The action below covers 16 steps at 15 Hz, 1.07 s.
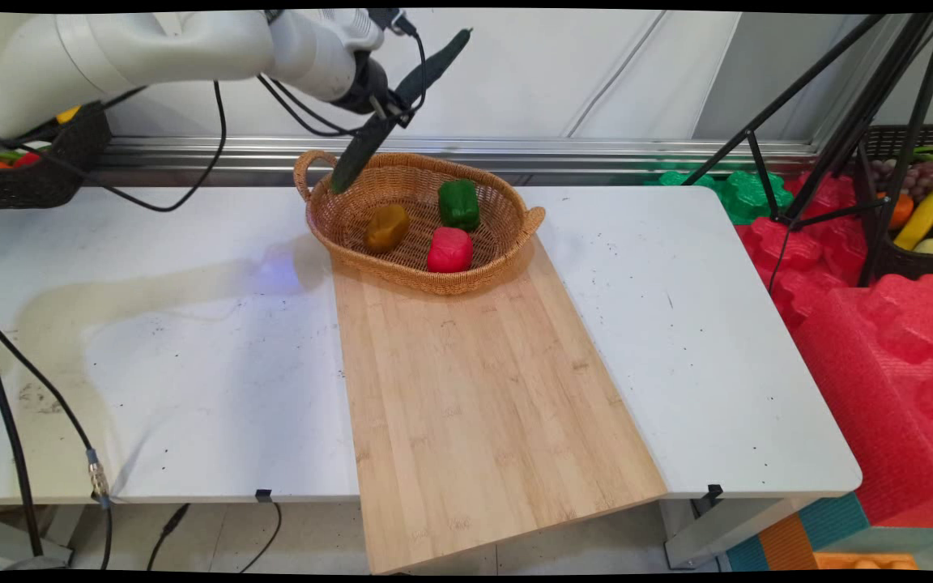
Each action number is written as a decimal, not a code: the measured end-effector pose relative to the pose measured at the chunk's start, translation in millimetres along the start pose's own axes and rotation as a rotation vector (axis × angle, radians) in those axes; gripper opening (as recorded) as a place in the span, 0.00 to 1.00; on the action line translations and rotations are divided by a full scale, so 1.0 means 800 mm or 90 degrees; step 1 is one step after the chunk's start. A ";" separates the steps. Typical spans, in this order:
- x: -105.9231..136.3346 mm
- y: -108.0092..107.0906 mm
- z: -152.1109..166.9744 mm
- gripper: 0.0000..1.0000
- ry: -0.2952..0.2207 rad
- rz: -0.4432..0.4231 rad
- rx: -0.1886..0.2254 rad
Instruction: Place the picked object in the vegetable basket
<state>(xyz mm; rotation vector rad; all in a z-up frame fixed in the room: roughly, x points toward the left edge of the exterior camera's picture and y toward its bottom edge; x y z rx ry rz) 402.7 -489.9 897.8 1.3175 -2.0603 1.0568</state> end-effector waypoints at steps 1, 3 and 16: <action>-0.004 0.001 0.004 0.00 -0.004 -0.004 0.001; -0.015 0.004 0.013 0.00 -0.013 -0.015 0.004; -0.088 0.032 0.027 0.00 -0.035 -0.169 0.003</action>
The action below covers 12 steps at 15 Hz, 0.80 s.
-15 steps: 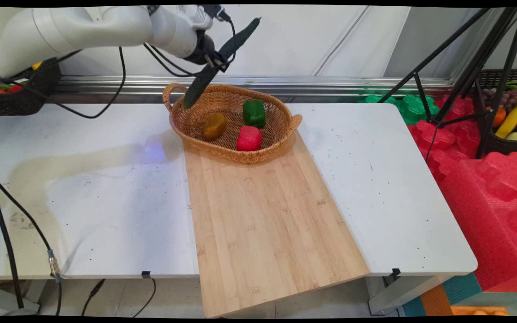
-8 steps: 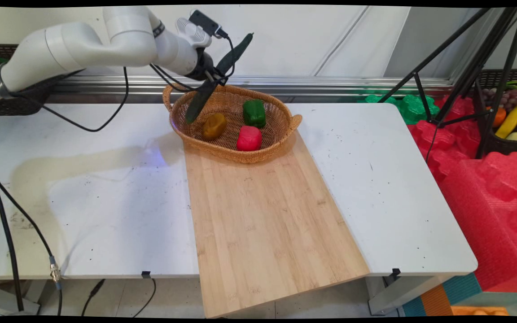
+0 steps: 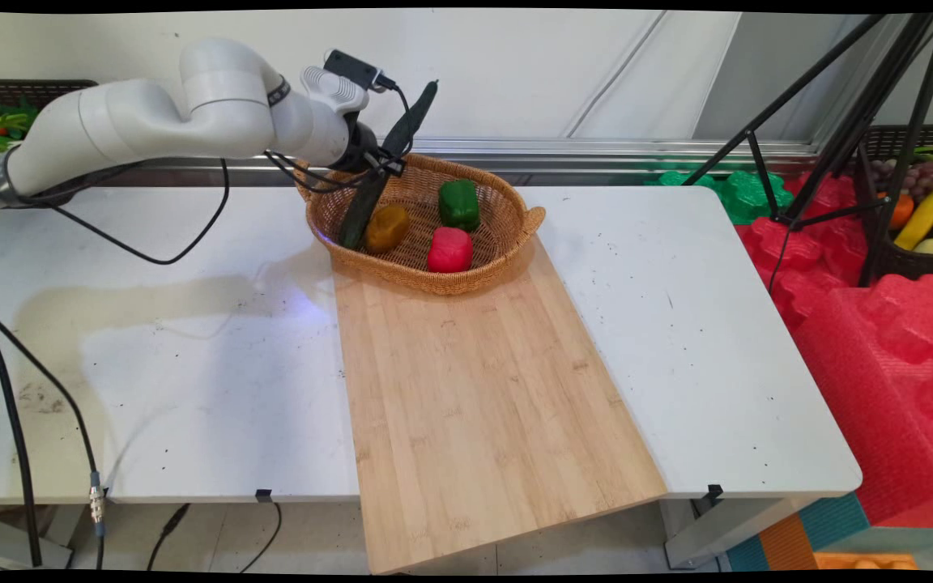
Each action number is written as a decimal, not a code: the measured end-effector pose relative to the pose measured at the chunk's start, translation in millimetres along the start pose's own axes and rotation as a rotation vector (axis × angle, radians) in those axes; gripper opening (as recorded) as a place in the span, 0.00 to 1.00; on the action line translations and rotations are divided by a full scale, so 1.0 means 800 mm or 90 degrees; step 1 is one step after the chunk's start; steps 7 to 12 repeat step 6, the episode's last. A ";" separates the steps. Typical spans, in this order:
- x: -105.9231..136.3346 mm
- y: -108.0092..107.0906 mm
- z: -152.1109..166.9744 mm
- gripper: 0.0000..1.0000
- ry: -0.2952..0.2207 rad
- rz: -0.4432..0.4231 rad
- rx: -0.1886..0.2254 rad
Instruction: Place the picked object in the vegetable basket
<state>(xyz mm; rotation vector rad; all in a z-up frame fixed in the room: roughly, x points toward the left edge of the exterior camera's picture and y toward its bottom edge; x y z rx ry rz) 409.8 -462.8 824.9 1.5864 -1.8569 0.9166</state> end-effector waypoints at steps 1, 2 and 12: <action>-0.004 0.000 -0.001 1.00 -0.001 -0.008 -0.001; -0.006 0.000 -0.002 1.00 -0.001 -0.012 -0.001; -0.016 -0.002 -0.010 1.00 0.001 -0.032 0.000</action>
